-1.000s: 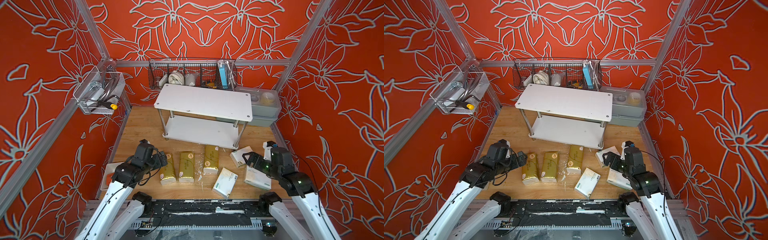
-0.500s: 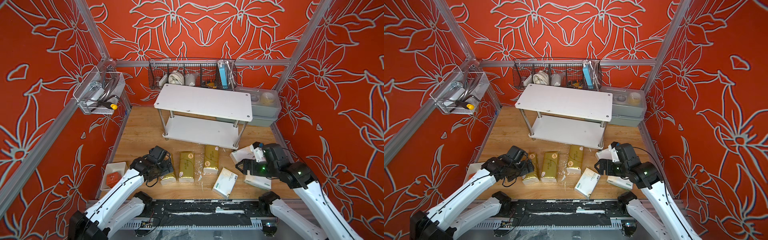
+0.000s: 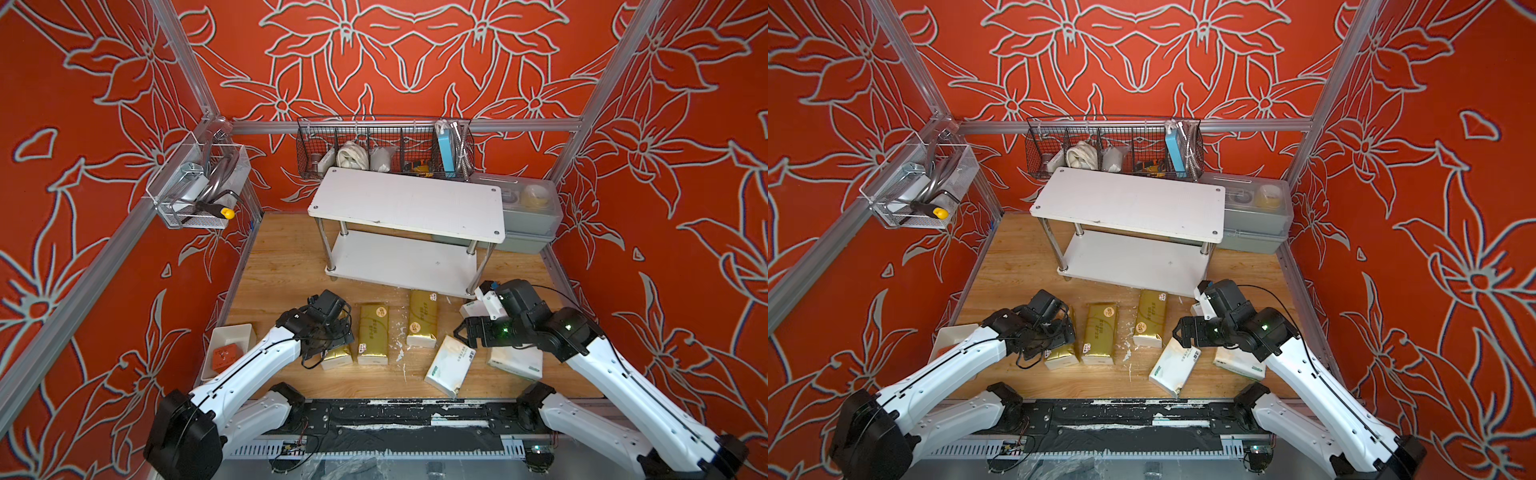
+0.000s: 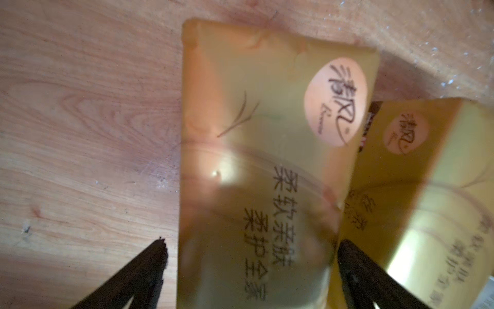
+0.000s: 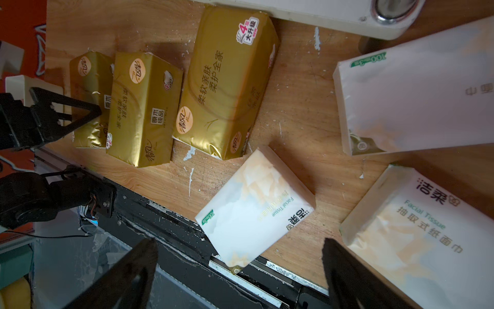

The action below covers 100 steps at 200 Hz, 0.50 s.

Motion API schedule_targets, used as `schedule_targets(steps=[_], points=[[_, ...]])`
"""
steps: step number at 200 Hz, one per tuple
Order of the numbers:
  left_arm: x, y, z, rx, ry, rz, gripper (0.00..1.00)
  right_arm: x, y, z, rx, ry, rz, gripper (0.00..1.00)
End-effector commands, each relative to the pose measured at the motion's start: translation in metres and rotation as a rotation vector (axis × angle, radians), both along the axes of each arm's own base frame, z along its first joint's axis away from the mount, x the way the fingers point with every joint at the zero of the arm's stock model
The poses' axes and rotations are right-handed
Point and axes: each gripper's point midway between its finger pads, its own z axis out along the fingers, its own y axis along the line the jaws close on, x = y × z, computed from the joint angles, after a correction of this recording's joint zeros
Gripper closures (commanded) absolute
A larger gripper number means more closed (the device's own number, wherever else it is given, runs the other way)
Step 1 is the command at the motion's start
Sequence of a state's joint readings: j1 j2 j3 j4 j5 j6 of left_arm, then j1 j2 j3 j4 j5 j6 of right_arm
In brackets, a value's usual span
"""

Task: Place the tissue boxes on the shelf by color
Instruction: Pick up the box of tissues from the center of the board.

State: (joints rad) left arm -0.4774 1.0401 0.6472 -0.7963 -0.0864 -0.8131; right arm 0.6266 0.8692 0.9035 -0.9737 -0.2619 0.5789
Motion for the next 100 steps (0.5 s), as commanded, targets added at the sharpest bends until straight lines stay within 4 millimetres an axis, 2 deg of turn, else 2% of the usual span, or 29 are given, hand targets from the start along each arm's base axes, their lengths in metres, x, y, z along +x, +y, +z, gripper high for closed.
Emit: schedule_targets(steps=[1,45,100], points=[[-0.005,0.002,-0.012,0.021,0.021,0.008,0.02,0.007,0.006,-0.002,-0.009,-0.021,0.006,0.03],[-0.010,0.001,-0.031,0.039,0.056,0.000,0.02,0.014,0.014,-0.005,-0.027,-0.029,0.025,0.03],[-0.013,0.000,-0.031,0.025,0.049,0.003,0.23,0.016,0.014,-0.008,-0.044,-0.037,0.030,0.03]])
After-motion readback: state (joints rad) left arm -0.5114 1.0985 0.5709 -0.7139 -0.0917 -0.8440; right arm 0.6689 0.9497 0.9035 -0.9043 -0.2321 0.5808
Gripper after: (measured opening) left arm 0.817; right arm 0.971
